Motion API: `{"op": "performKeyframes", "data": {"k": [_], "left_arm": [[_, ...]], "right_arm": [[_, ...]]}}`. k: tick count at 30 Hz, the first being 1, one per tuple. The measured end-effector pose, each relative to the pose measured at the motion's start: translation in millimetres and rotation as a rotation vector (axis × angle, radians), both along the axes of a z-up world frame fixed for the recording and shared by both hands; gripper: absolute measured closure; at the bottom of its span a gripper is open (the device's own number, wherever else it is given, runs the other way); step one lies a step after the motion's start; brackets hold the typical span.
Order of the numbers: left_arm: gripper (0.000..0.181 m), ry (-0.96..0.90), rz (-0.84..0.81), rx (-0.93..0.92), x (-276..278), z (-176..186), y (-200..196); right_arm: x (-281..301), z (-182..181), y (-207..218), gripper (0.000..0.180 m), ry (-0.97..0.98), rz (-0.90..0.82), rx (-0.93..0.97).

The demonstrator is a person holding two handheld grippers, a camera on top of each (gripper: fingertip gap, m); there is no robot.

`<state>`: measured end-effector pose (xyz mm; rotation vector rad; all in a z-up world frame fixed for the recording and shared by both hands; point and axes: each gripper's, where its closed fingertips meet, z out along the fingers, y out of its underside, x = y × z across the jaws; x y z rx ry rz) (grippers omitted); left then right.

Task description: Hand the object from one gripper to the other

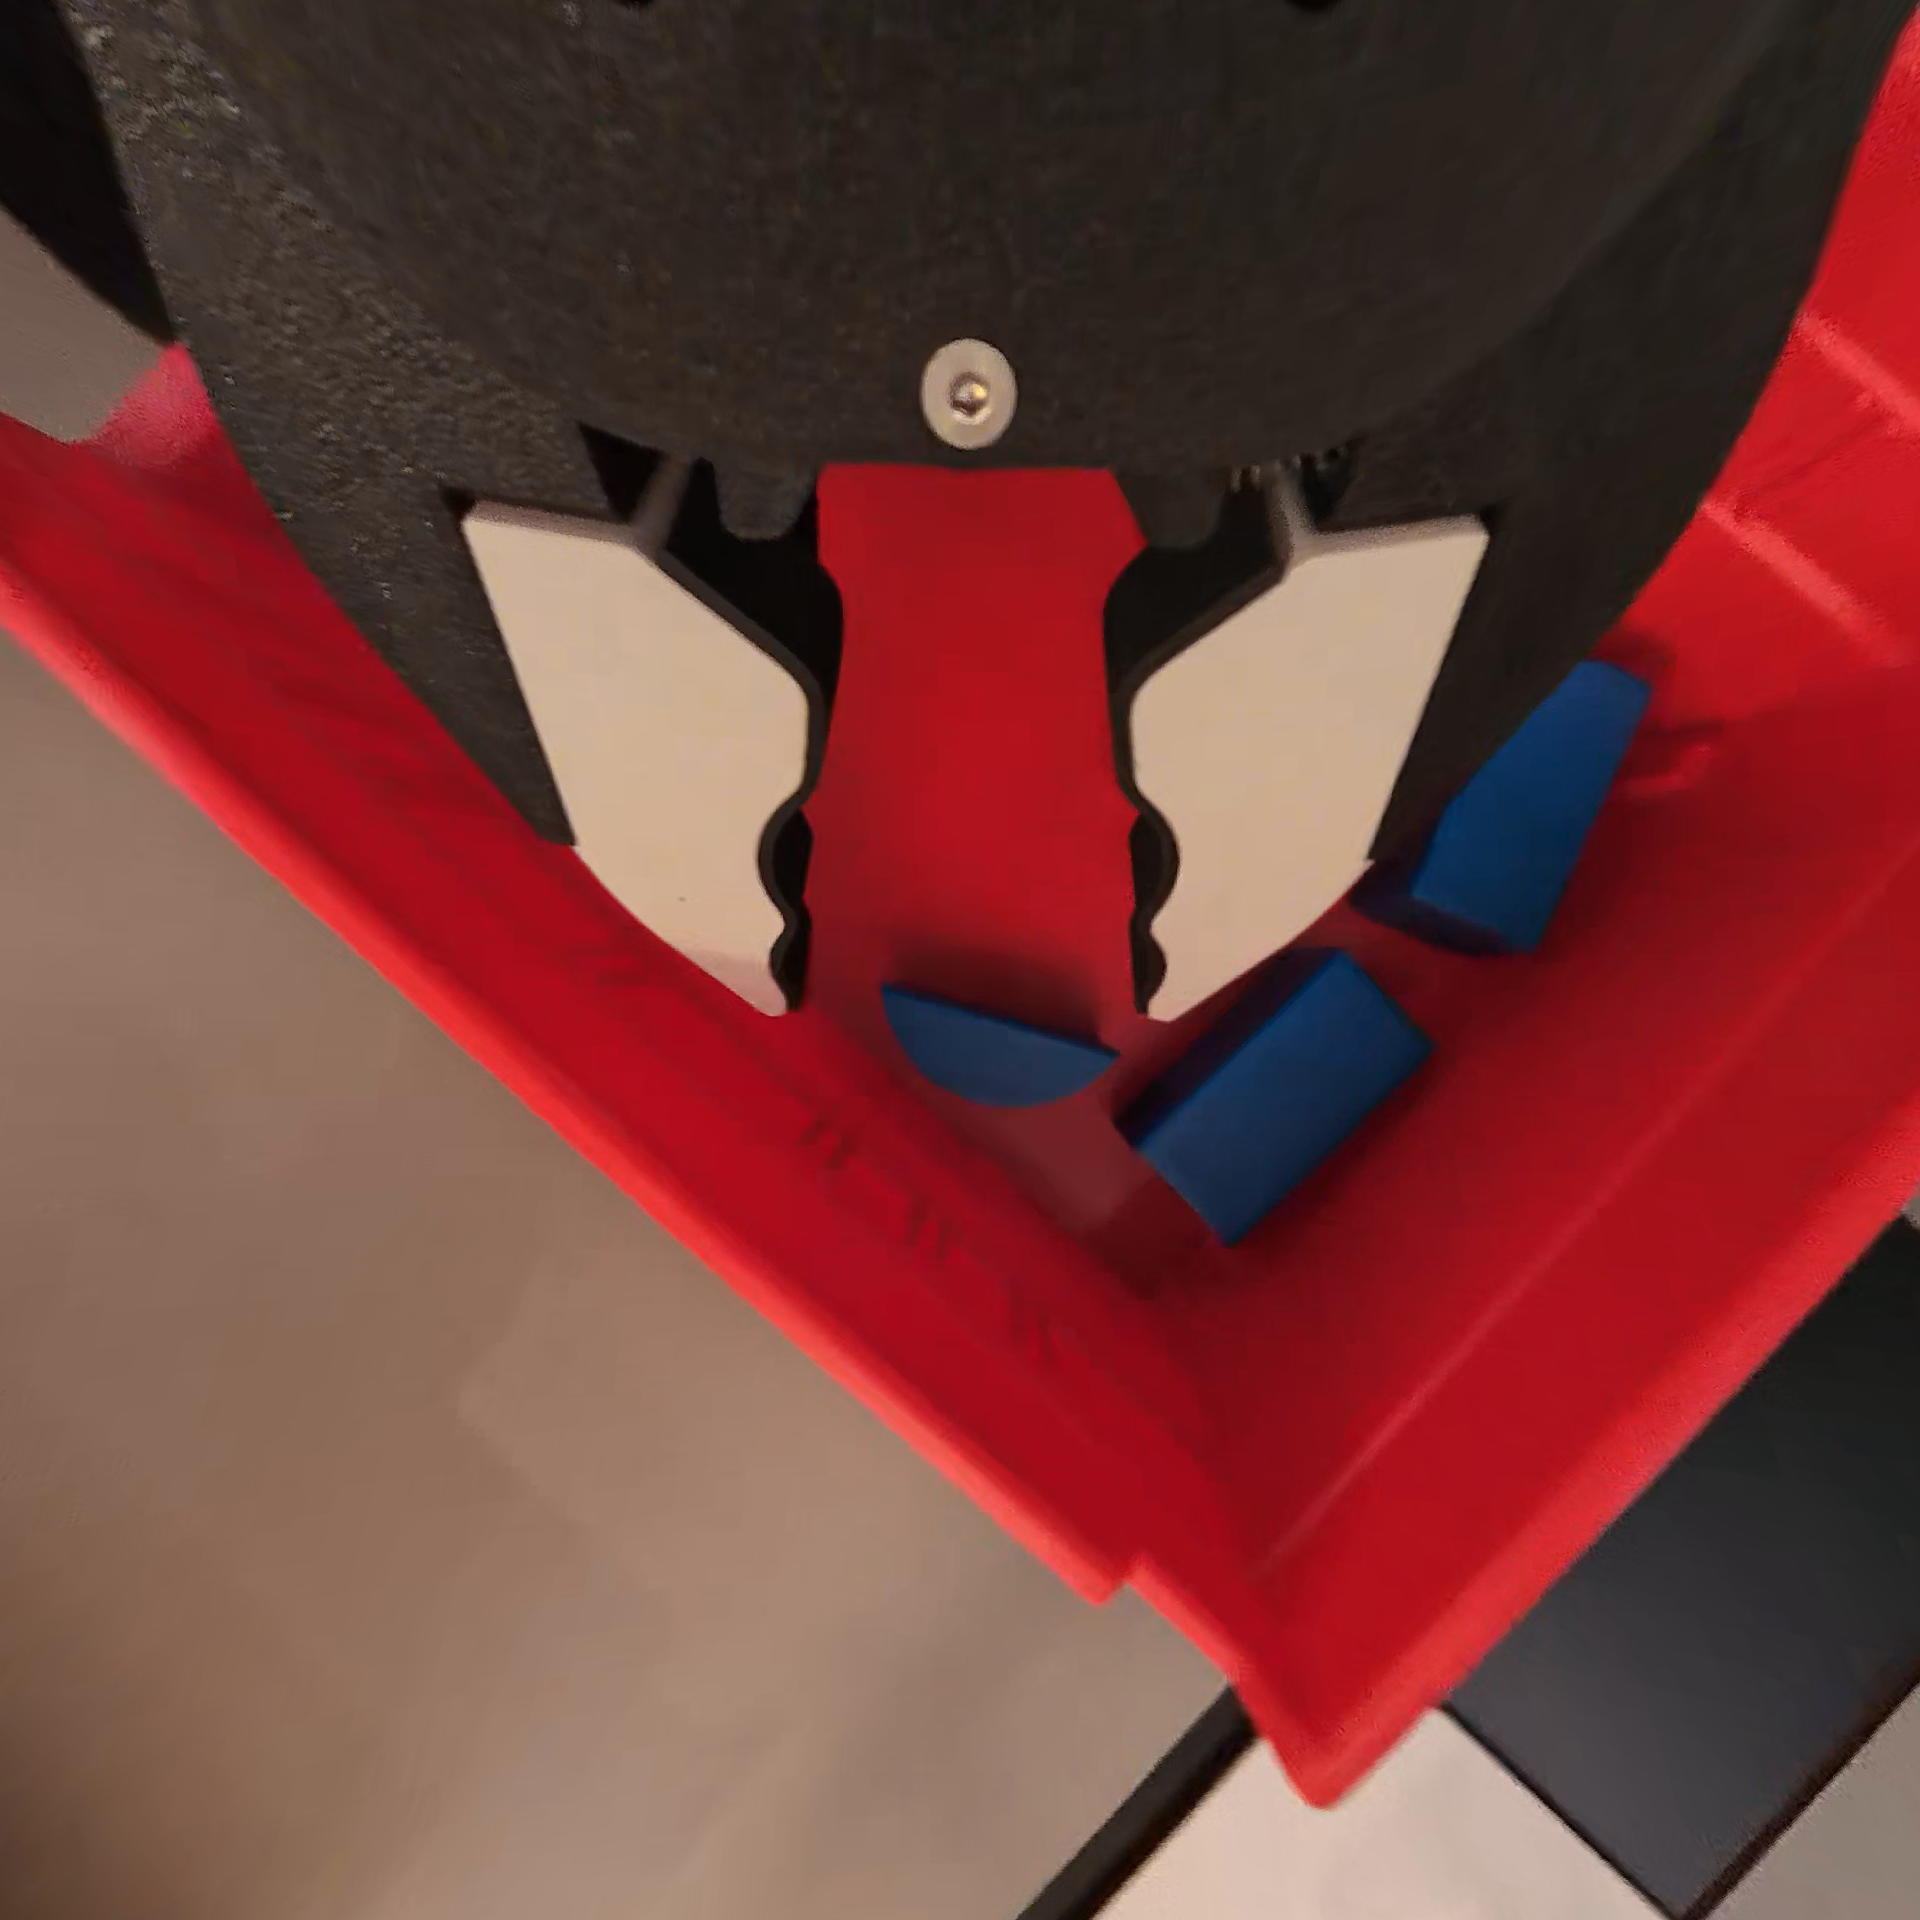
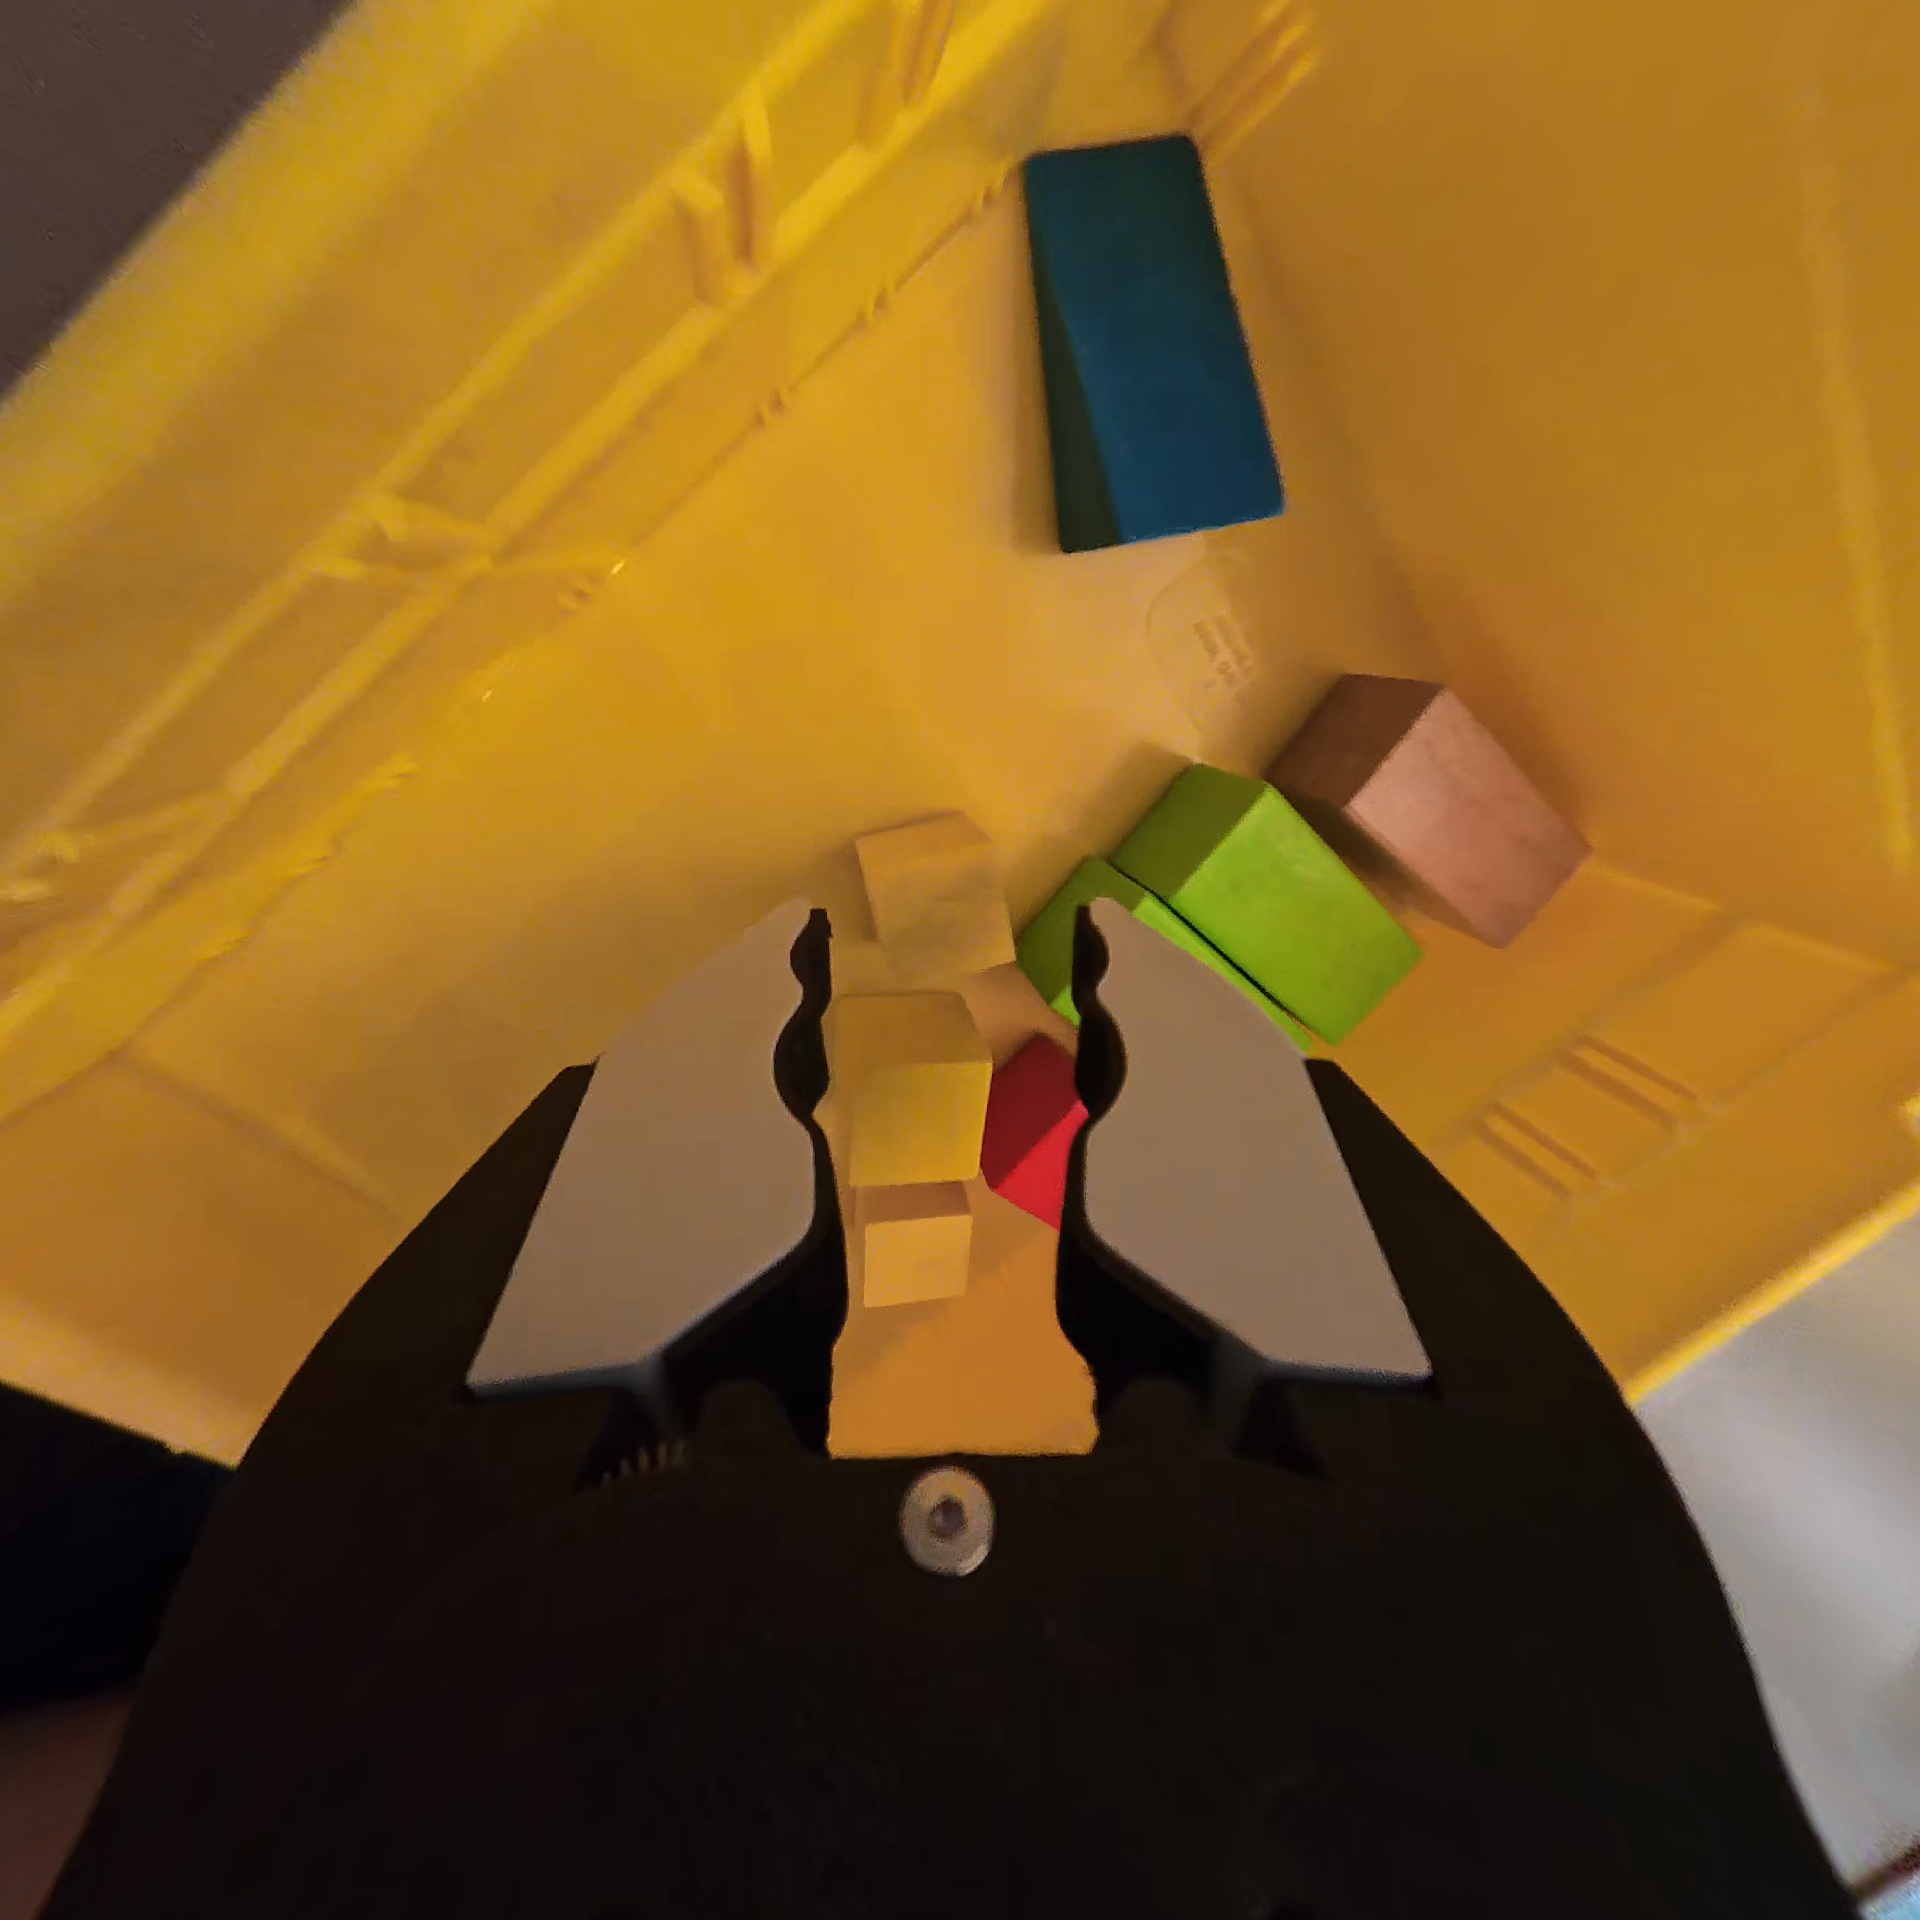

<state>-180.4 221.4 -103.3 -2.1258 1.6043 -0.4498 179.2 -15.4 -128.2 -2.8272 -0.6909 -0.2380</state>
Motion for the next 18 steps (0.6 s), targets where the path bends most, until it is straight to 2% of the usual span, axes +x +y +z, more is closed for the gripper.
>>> {"op": "performKeyframes", "data": {"k": [3,7,18], "left_arm": [[0.115,0.023,-0.049,0.021,5,-14,0],[0.117,0.021,-0.076,0.062,9,-21,4],[0.121,0.088,-0.098,0.105,9,-42,12]], "right_arm": [[2,14,-2,0.133,0.015,-0.003,0.046],[4,24,-5,0.133,0.026,-0.006,0.078],[2,22,-9,0.133,0.021,0.02,0.063]]}}
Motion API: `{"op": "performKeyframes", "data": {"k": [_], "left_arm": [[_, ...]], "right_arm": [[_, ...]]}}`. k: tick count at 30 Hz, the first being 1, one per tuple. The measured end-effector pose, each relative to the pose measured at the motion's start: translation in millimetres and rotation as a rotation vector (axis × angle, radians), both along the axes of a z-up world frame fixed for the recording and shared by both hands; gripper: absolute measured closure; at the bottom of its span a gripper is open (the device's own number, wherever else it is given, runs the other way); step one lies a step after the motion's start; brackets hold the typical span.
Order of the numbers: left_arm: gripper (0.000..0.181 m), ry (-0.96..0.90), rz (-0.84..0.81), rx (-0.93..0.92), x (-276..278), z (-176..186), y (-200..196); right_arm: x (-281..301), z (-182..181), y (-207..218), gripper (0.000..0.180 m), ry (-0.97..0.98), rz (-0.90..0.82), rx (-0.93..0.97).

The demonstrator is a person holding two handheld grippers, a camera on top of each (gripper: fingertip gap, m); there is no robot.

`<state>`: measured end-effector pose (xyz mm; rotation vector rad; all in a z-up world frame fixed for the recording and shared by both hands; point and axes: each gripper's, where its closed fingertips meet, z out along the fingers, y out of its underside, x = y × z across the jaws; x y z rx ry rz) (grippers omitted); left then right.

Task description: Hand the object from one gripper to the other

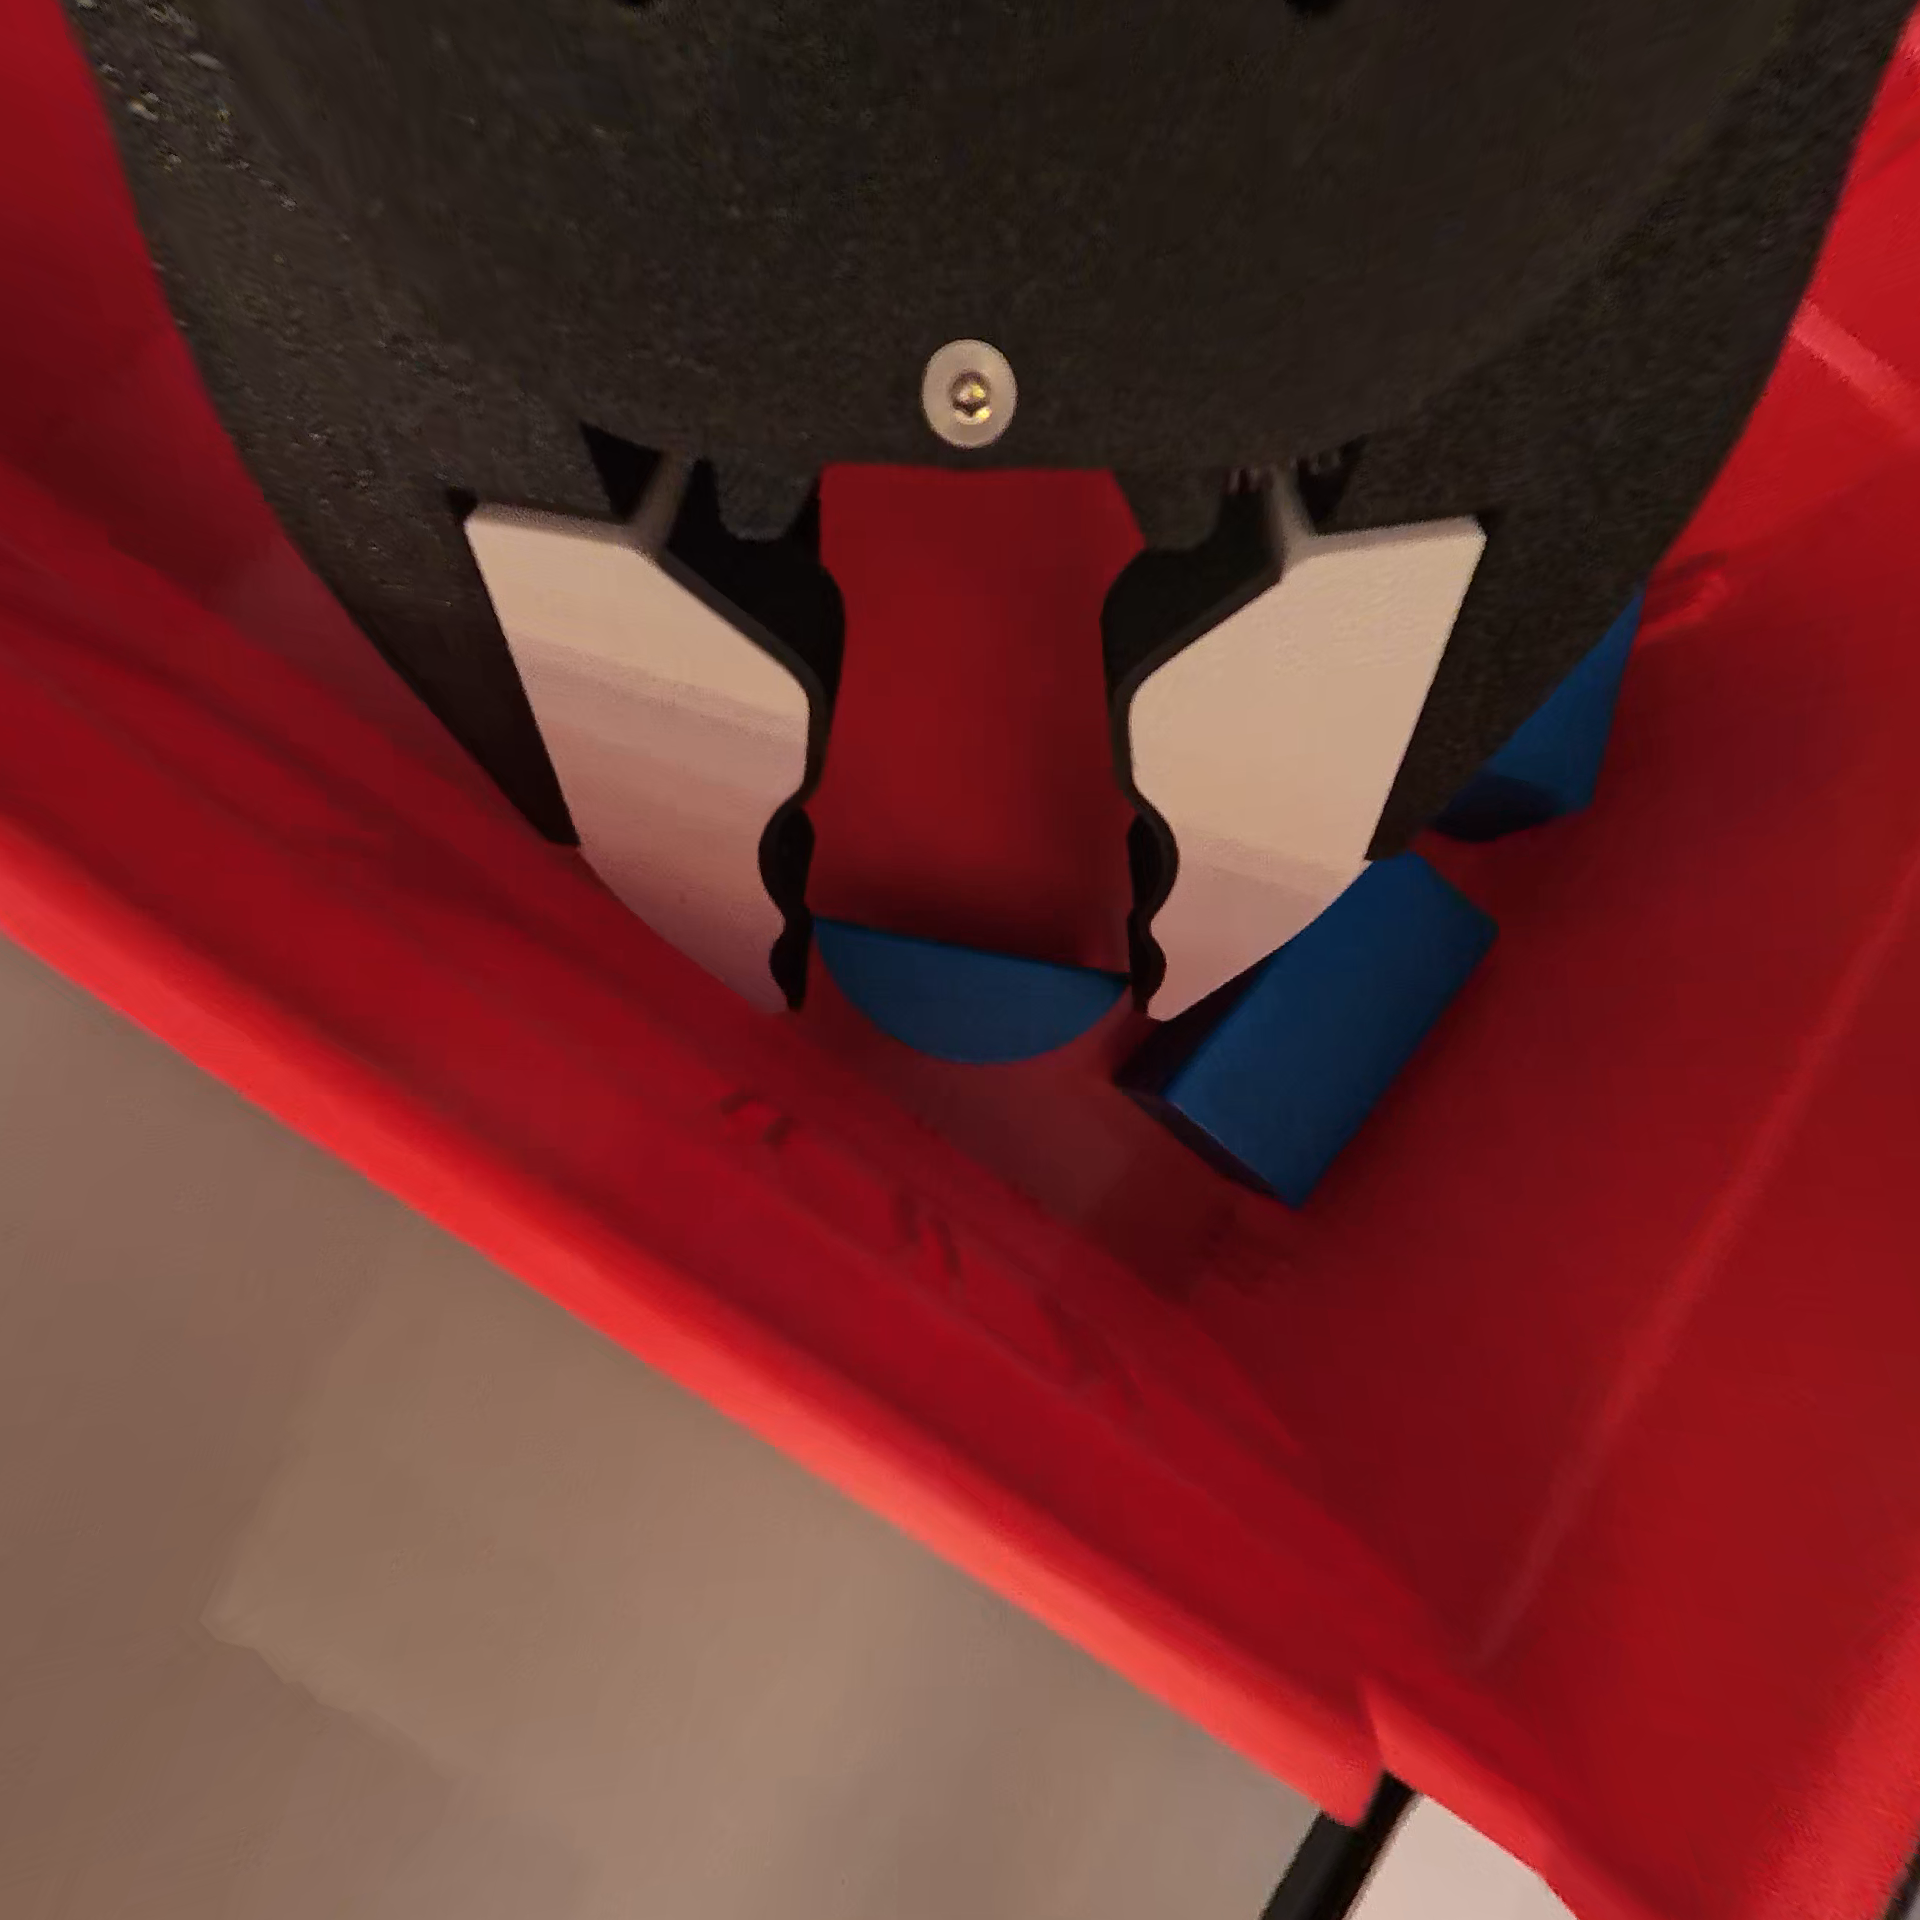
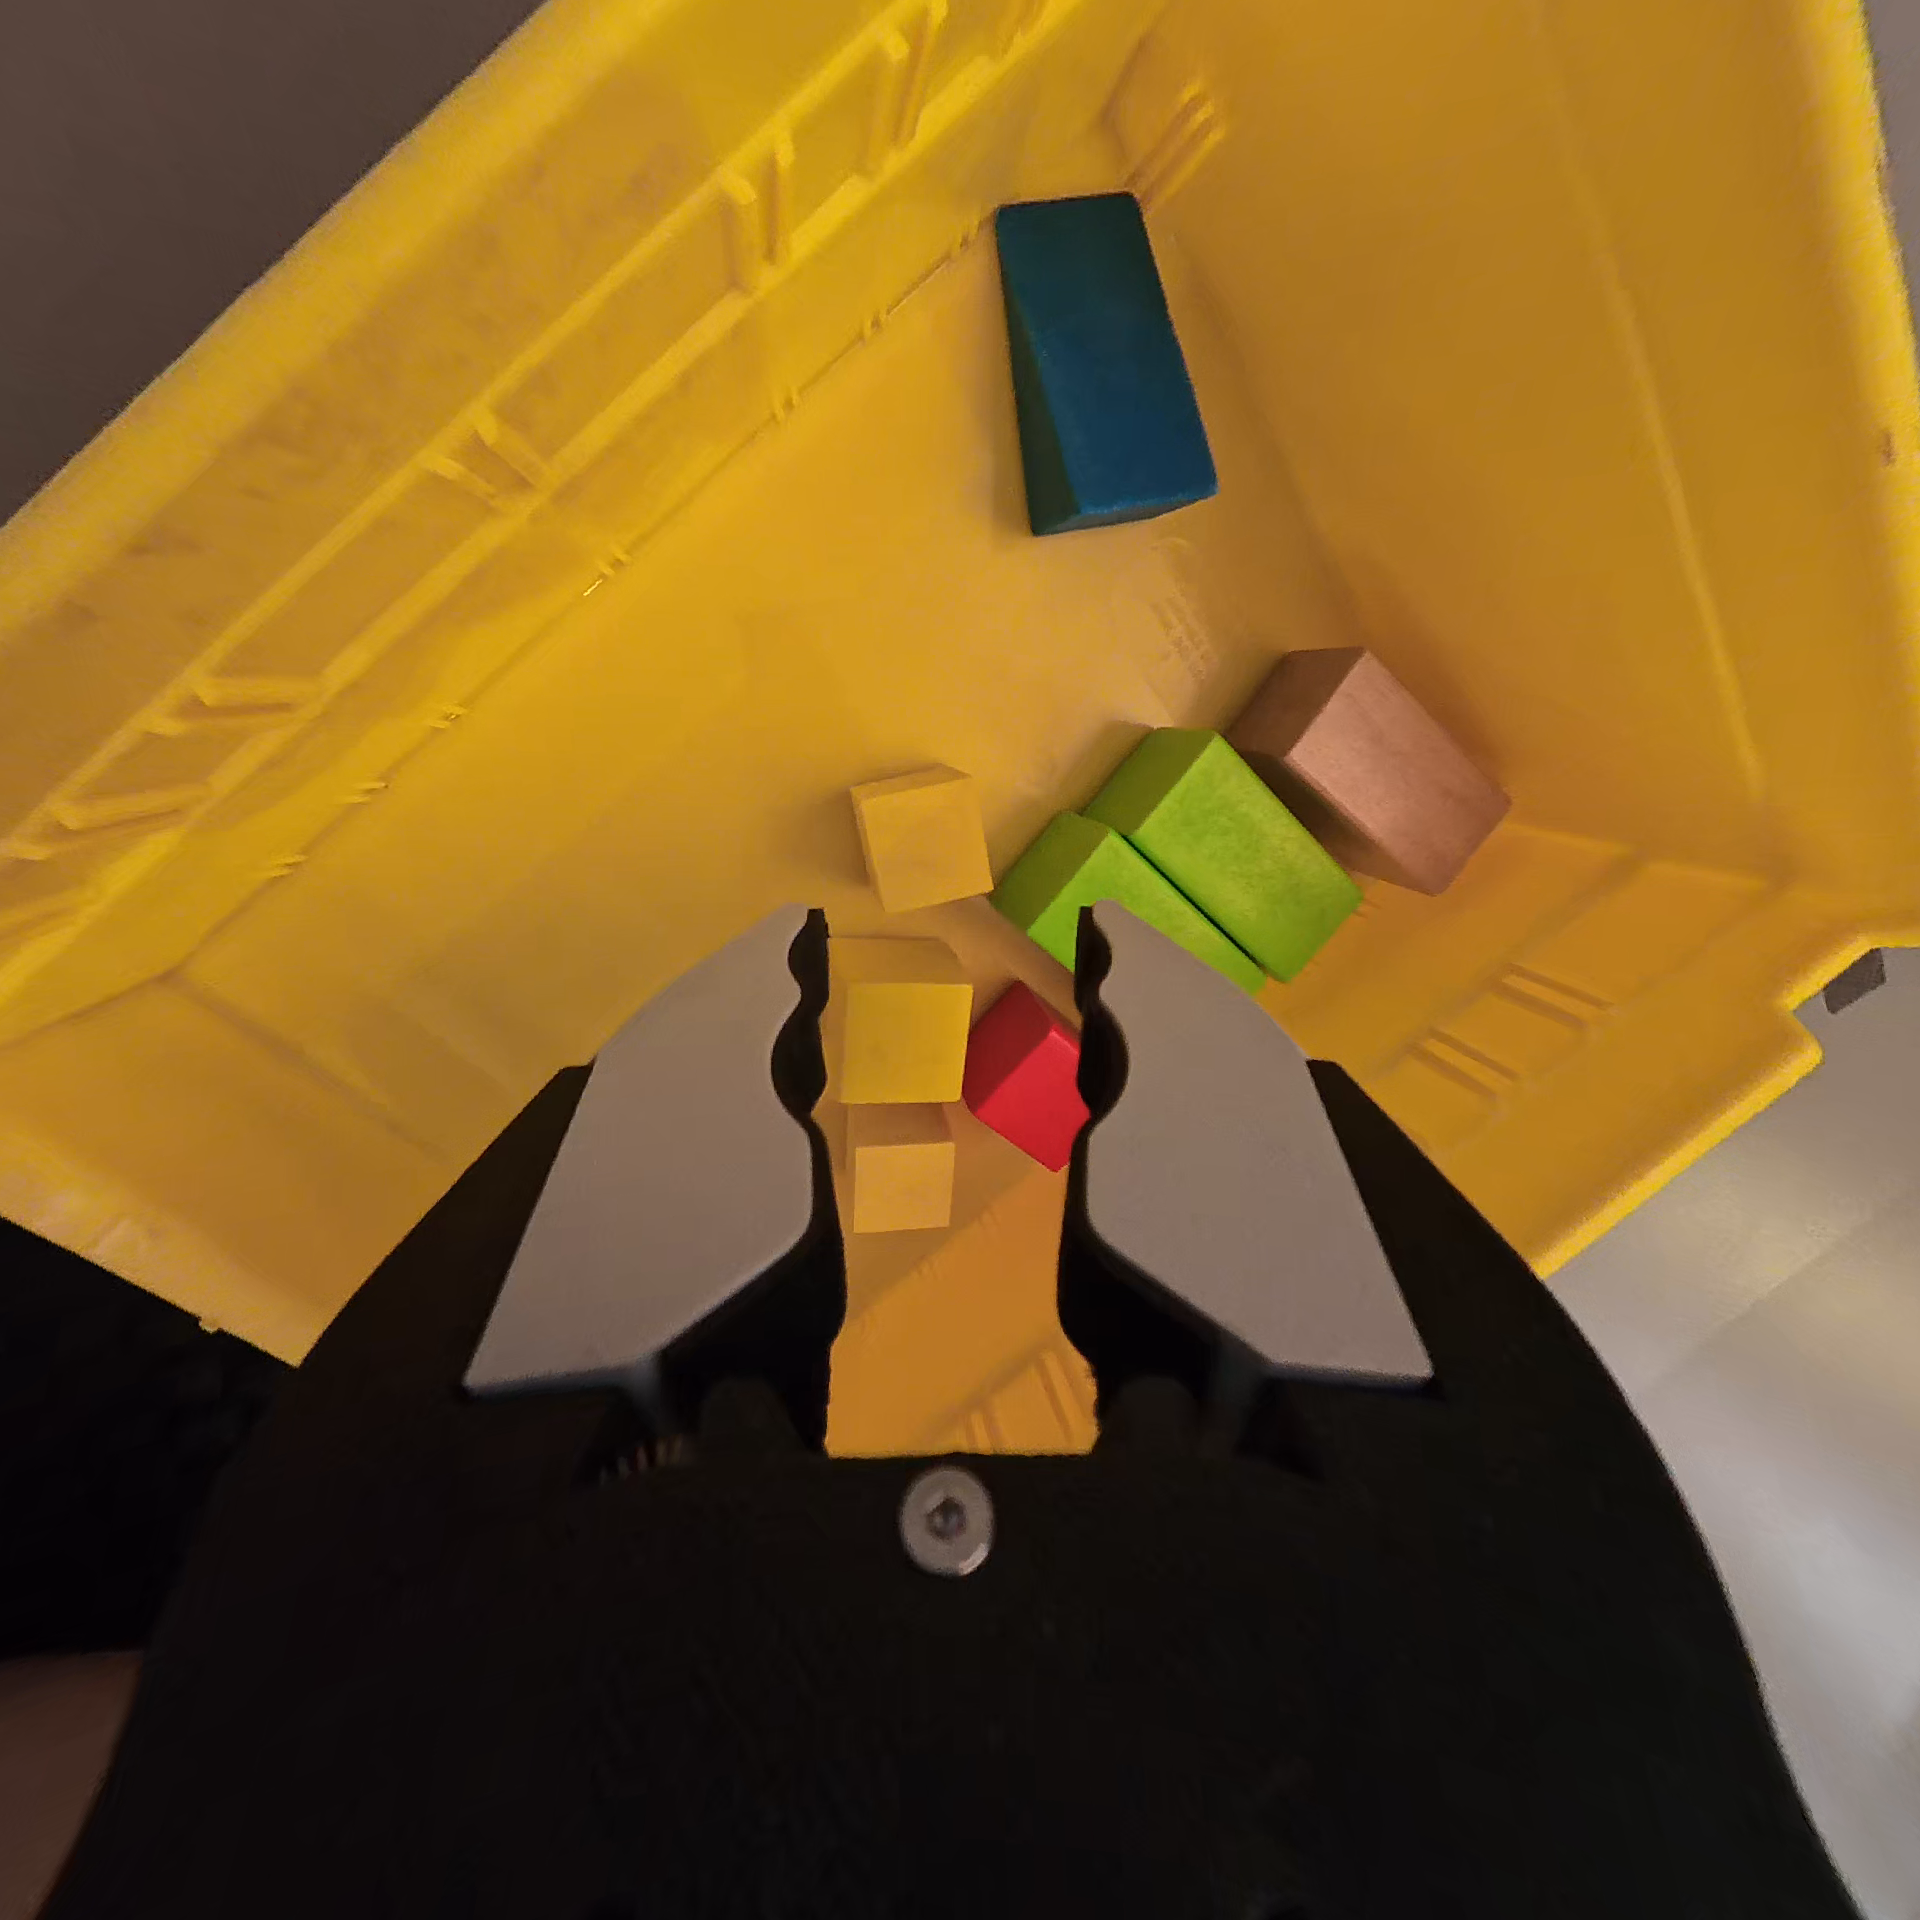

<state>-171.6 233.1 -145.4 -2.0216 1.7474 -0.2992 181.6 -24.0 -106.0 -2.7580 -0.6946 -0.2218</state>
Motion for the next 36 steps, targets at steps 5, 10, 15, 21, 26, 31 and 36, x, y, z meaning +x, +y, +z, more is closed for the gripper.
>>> {"op": "performKeyframes", "data": {"k": [5,10,15,21,26,31,36], "left_arm": [[0.122,-0.006,0.011,0.017,1,-2,4],[0.122,0.019,0.016,0.019,-11,2,4],[0.123,-0.064,0.037,0.08,-20,46,5],[0.123,-0.286,-0.075,0.215,5,144,-44],[0.123,-0.446,-0.354,0.289,67,193,-142],[0.123,-0.458,-0.476,0.354,100,196,-199],[0.123,-0.452,-0.501,0.369,109,193,-215]], "right_arm": [[-2,2,0,0.133,0.006,0.01,0.008],[-2,4,1,0.133,0.0,0.013,0.018],[-17,22,11,0.133,0.06,0.016,0.111],[-101,92,48,0.131,0.401,0.047,0.419],[-212,144,50,0.118,0.947,0.191,0.499],[-239,168,51,0.127,1.286,0.154,0.528],[-244,158,54,0.127,1.423,0.067,0.41]]}}
